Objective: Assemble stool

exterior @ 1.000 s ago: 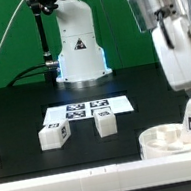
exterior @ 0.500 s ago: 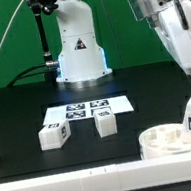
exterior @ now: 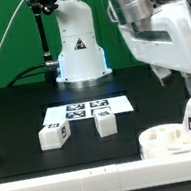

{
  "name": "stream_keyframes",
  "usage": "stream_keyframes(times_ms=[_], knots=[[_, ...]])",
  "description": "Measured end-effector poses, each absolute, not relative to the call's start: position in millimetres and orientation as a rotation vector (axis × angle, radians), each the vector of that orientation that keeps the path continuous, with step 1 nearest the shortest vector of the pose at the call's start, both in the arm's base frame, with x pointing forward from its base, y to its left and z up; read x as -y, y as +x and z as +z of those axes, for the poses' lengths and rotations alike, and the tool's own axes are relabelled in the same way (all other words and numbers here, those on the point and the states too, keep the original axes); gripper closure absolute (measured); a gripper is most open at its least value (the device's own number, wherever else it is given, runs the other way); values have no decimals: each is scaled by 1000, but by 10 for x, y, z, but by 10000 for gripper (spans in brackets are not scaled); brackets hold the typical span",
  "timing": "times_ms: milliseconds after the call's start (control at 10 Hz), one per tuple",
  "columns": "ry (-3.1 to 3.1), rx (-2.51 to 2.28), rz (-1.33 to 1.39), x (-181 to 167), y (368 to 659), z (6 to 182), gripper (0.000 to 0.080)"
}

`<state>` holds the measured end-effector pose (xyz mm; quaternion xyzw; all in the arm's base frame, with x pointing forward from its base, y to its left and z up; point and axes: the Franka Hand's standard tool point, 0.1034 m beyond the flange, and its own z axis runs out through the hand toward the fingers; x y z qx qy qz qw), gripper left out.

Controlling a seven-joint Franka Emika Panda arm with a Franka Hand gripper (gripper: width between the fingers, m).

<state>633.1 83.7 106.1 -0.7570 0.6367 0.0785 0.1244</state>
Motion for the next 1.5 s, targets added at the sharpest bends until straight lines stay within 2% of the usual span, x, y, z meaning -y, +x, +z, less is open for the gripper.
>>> stream_keyframes(times_ms=[300,600,900,1200,1500], knots=[[-2204,-1810,189,-593,6331,1062,150],[-2253,-1750,180,-623,6329,1057,150],[-2637,-1281,113,-578,6252,927,150],[-2891,-825,70,-610,6229,966,150],[-2949,-579,52,-576,6230,957,150]])
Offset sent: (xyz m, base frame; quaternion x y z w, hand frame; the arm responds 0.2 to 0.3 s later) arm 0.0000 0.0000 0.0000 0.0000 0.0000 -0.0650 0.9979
